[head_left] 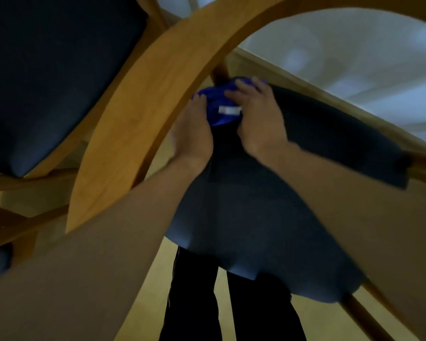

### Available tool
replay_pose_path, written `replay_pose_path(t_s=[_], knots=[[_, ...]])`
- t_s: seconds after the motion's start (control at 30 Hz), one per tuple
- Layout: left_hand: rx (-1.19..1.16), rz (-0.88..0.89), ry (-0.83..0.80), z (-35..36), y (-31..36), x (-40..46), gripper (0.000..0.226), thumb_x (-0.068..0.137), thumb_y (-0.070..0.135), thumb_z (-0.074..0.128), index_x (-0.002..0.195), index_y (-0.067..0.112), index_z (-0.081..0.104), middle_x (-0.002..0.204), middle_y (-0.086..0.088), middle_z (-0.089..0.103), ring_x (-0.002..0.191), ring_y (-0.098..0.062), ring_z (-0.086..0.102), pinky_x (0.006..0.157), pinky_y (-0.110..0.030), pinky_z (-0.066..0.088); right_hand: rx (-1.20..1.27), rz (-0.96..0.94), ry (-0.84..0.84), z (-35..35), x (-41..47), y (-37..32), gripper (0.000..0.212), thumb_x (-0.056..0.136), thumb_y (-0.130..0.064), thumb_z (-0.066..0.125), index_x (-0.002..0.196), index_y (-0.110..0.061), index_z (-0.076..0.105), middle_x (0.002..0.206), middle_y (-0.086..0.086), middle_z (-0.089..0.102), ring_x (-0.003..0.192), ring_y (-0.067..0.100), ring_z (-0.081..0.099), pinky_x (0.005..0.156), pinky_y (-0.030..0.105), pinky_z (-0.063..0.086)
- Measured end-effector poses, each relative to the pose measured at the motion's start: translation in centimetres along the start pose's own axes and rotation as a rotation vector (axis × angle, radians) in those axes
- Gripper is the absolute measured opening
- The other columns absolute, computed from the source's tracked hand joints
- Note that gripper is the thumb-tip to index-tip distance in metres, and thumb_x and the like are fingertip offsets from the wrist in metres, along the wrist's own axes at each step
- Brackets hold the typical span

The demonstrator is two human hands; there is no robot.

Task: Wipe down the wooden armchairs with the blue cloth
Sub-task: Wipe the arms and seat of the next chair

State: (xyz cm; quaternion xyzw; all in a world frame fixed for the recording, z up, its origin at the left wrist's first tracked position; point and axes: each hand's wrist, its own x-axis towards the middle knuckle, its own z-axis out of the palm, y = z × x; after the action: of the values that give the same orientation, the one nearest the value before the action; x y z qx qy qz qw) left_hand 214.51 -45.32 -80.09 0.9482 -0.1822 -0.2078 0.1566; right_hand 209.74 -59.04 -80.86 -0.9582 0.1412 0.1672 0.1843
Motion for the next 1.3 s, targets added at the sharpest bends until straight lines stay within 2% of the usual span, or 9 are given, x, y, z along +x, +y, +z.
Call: replay_pose_path(t_s=[0.1,0.27,0.43,0.73,0.87,0.97,1.1,1.17,1.3], knots=[[0.001,0.005,-0.029,-0.1,-2.8,-4.9,0.056,0.081,-0.006,0.055,0.135,0.006,0.051,0.134,-0.012,0.055,0.122,-0.029,0.052,0.098,-0.037,0.043,0.106,-0.002,-0.033,1.8,-5.7,-3.1,0.059,0.088,-0.008,0.052,0.144,-0.026,0.046,0.155,-0.002,0.036,0.142,0.029,0.024,0.102,0.046,0.037],[0.098,-0.097,-0.199,-0.4,-5.7,-13.8,0.056,0.086,-0.007,0.054,0.139,0.008,0.048,0.143,-0.01,0.049,0.134,-0.028,0.043,0.11,-0.043,0.036,0.082,-0.076,-0.255,4.0,-12.7,-6.2,0.062,0.089,-0.017,0.056,0.147,-0.028,0.038,0.155,-0.004,0.032,0.138,0.027,0.023,0.102,0.046,0.032],[0.143,0.06,-0.168,-2.4,-2.7,-9.7,0.047,0.073,-0.001,0.069,0.115,0.018,0.058,0.107,-0.004,0.064,0.103,-0.025,0.059,0.09,-0.042,0.046,0.161,-0.09,-0.136,0.6,-9.1,-3.0,0.043,0.084,-0.025,0.06,0.126,-0.033,0.057,0.129,-0.01,0.057,0.117,0.025,0.042,0.085,0.037,0.04],[0.289,0.642,-0.165,1.3,12.4,3.3,0.041,0.085,0.007,0.051,0.126,0.014,0.054,0.124,-0.012,0.058,0.115,-0.032,0.052,0.094,-0.042,0.041,0.189,0.247,0.221,-5.0,-7.2,12.7,0.049,0.08,-0.006,0.05,0.125,-0.022,0.062,0.126,0.007,0.064,0.118,0.034,0.053,0.1,0.043,0.045],[0.345,0.749,-0.263,7.0,15.7,-1.0,0.047,0.095,0.01,0.039,0.142,0.014,0.041,0.147,-0.009,0.043,0.136,-0.029,0.037,0.106,-0.038,0.029,0.275,0.466,0.3,-2.1,-14.5,15.4,0.062,0.071,0.012,0.054,0.128,-0.01,0.061,0.13,0.015,0.06,0.123,0.036,0.049,0.109,0.041,0.035],[0.314,0.726,-0.356,9.5,13.8,-8.2,0.055,0.096,0.007,0.033,0.15,0.012,0.028,0.158,-0.005,0.026,0.146,-0.025,0.02,0.116,-0.037,0.017,0.412,0.497,0.229,1.9,-21.1,13.6,0.061,0.068,0.015,0.064,0.127,0.0,0.061,0.134,0.022,0.056,0.133,0.044,0.04,0.118,0.045,0.024],[0.346,0.74,-0.514,8.8,10.2,-16.2,0.058,0.089,0.008,0.038,0.148,0.012,0.035,0.154,-0.003,0.033,0.144,-0.025,0.029,0.113,-0.04,0.029,0.499,0.553,0.143,5.3,-28.0,9.7,0.045,0.083,-0.008,0.071,0.127,-0.008,0.064,0.137,0.014,0.056,0.137,0.039,0.036,0.117,0.042,0.026],[0.36,0.762,-0.525,8.1,9.8,-16.9,0.06,0.082,0.002,0.058,0.141,0.009,0.047,0.146,-0.006,0.047,0.134,-0.027,0.045,0.104,-0.042,0.042,0.558,0.534,0.081,5.7,-29.2,9.3,0.044,0.087,-0.014,0.067,0.131,-0.014,0.062,0.142,0.008,0.053,0.141,0.034,0.033,0.119,0.038,0.023],[0.35,0.841,-0.392,8.5,13.7,-13.1,0.063,0.068,-0.006,0.069,0.129,0.004,0.058,0.126,-0.013,0.062,0.112,-0.032,0.061,0.089,-0.043,0.049,0.635,0.539,0.289,3.7,-26.9,12.9,0.043,0.085,-0.004,0.067,0.127,-0.011,0.064,0.137,0.008,0.057,0.138,0.033,0.037,0.118,0.036,0.025]])
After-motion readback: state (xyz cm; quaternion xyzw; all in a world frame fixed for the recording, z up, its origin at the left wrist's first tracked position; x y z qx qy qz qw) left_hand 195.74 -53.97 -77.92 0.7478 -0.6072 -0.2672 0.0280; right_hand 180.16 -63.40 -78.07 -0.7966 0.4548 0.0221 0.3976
